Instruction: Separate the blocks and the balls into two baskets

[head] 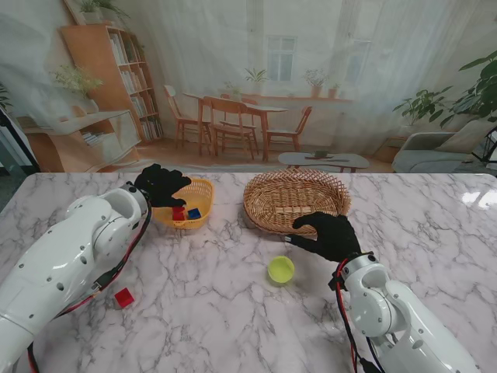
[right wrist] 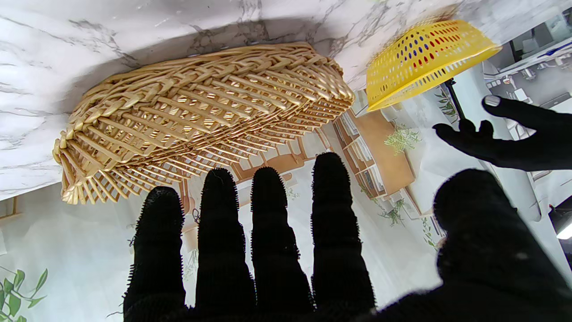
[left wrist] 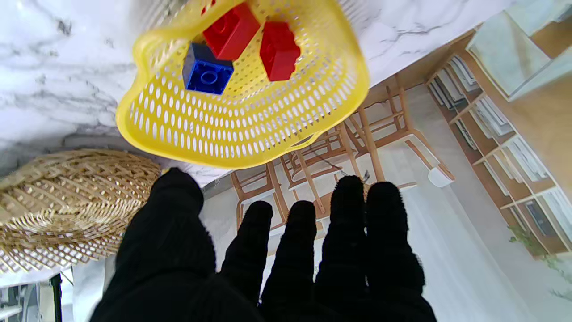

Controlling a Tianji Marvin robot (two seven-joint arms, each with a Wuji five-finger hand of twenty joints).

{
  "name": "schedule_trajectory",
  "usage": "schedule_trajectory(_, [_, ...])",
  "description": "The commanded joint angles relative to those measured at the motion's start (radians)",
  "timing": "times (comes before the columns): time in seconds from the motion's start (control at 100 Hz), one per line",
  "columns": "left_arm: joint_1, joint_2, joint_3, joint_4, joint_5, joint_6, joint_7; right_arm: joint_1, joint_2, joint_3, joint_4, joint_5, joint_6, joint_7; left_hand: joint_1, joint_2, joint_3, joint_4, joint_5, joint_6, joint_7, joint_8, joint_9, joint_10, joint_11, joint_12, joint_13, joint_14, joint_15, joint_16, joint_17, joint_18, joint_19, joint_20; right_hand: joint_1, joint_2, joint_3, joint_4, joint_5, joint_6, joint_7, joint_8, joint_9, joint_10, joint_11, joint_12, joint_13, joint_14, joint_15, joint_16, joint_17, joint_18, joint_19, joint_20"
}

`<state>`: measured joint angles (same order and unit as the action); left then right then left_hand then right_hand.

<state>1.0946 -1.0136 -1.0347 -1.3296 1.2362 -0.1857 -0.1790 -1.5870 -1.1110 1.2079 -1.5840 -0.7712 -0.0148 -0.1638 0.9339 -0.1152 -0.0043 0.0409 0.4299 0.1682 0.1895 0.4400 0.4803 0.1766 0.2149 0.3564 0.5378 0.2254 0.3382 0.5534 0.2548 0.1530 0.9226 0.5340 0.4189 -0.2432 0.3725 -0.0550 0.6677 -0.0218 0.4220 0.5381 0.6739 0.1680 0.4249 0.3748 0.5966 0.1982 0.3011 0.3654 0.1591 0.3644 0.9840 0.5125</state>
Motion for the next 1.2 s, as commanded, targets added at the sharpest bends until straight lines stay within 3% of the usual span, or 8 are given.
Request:
schedule_trajectory(0.0, [0.02,0.018,-0.016,-0.019,0.002,-0.014,-0.033,-0.005,-0.001,0.001,-0.001,-0.001,0.004,-0.001,-0.027,0.045,-0.013,-0.03,0.014,-0.009,-0.018,0.002,0.034,-0.01,-0.025,-0.014,-0.009,0.004,-0.035,-0.015,-0.029,0.043,-0.024,-0.001,0.03,0.045,-0.015,0.026,0.013,0.011,0.006,-0.013,-0.006,0.0,0.008,0.005,-0.005,-0.001,-0.041,-0.008,-0.017,0.016,-0.011,-0.008])
schedule_trajectory(0.27, [0.169,0.028,-0.191,-0.131,0.089,-0.101,-0.026,-0.003,-0.002,0.0,0.0,-0.001,0.005,-0.002,-0.06,0.063,-0.017,-0.041,0.034,-0.034,-0.022,0.01,0.045,-0.008,-0.057,-0.016,-0.015,0.004,-0.06,-0.022,-0.057,0.069,-0.054,0.009,0.03,0.045,-0.015,0.026,0.013,0.01,0.006,-0.013,-0.005,-0.002,0.009,0.005,-0.005,-0.002,-0.041,-0.007,-0.018,0.015,-0.011,-0.008])
schedule_trajectory(0.55, [0.348,0.032,-0.357,-0.239,0.166,-0.182,0.042,-0.002,-0.001,-0.002,0.001,0.0,0.007,0.001,-0.07,0.065,-0.018,-0.043,0.069,-0.048,-0.008,0.026,0.077,-0.011,-0.067,-0.012,-0.001,0.006,-0.065,-0.022,-0.058,0.076,-0.064,0.018,0.03,0.046,-0.015,0.026,0.014,0.011,0.007,-0.013,-0.005,0.0,0.009,0.005,-0.006,-0.002,-0.041,-0.008,-0.017,0.015,-0.011,-0.008])
schedule_trajectory(0.92, [0.57,0.033,-0.542,-0.352,0.25,-0.222,0.141,-0.001,-0.001,-0.002,0.001,0.001,0.009,0.002,-0.077,0.063,-0.019,-0.044,0.073,-0.045,-0.015,0.029,0.105,-0.015,-0.069,-0.006,0.012,0.009,-0.065,-0.02,-0.047,0.08,-0.064,0.031,0.03,0.046,-0.015,0.026,0.015,0.011,0.007,-0.013,-0.006,-0.001,0.008,0.005,-0.006,-0.003,-0.041,-0.008,-0.017,0.015,-0.011,-0.008])
schedule_trajectory(1.19, [0.713,0.027,-0.652,-0.425,0.29,-0.216,0.211,-0.003,-0.002,-0.001,0.001,0.001,0.009,0.0,-0.081,0.062,-0.019,-0.045,0.075,-0.044,-0.018,0.029,0.112,-0.012,-0.072,-0.005,0.014,0.014,-0.066,-0.019,-0.045,0.079,-0.063,0.037,0.031,0.045,-0.015,0.026,0.016,0.01,0.007,-0.012,-0.005,-0.001,0.008,0.005,-0.006,-0.001,-0.041,-0.008,-0.018,0.014,-0.012,-0.008])
